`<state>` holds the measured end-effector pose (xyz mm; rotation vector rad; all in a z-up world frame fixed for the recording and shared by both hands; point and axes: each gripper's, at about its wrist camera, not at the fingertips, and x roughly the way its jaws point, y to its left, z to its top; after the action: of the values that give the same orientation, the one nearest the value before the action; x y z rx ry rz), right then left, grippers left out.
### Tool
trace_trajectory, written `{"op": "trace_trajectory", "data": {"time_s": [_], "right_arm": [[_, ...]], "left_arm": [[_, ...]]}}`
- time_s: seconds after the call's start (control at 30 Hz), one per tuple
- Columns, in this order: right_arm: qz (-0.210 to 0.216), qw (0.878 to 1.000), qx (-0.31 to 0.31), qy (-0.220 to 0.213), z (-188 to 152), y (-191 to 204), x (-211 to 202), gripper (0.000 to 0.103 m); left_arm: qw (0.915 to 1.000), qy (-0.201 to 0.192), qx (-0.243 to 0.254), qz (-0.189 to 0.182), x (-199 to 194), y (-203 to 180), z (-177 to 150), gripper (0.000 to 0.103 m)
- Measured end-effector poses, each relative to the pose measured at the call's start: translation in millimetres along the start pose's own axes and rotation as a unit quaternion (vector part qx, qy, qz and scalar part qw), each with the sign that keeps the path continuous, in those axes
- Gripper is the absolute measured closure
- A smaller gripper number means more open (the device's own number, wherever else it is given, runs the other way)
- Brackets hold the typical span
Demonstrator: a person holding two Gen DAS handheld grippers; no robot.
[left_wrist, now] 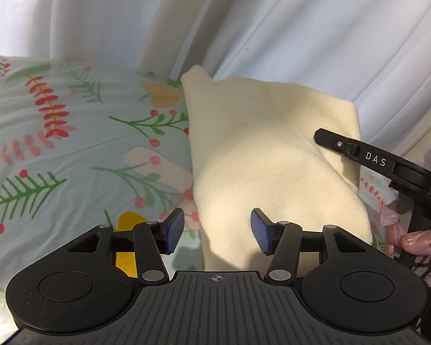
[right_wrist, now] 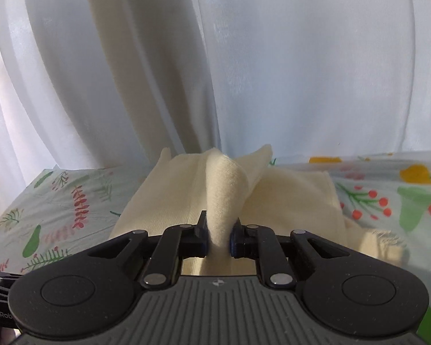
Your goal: Fold small clothes
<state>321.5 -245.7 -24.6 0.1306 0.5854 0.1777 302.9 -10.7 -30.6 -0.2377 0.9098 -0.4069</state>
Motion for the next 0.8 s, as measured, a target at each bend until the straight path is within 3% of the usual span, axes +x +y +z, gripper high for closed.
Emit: {"op": "trace_trajectory", "data": {"time_s": [0.2, 0.47, 0.57, 0.63, 0.7, 0.8], "right_arm": [[-0.073, 0.997, -0.017, 0.001, -2.1, -25.0, -5.4, 0.091], [-0.111, 0.994, -0.007, 0.023, -20.6, -39.3, -1.0, 0.091], [-0.12, 0.991, -0.002, 0.054, -28.4, -47.9, 4.6, 0.088], [-0.137, 0.99, 0.005, 0.044, -27.2, -48.3, -3.3, 0.079], [-0.145, 0.989, 0.012, 0.016, -22.9, -48.0, -17.4, 0.079], [-0.114, 0.993, 0.021, -0.021, -17.3, -38.9, -34.7, 0.078]], "left_arm": [[0.9996, 0.026, 0.008, -0.008, 15.5, -8.6, -2.8, 0.047], [0.9983, 0.05, 0.007, -0.028, 26.5, -10.6, -10.3, 0.046], [0.998, 0.055, 0.002, -0.03, 26.3, -8.1, -9.7, 0.046], [0.9983, 0.051, 0.003, -0.027, 21.8, -6.1, -10.2, 0.046], [0.9987, 0.046, 0.001, -0.023, 18.9, -3.6, -10.0, 0.046], [0.999, 0.04, -0.011, -0.017, 13.4, -0.3, -9.4, 0.046]]}}
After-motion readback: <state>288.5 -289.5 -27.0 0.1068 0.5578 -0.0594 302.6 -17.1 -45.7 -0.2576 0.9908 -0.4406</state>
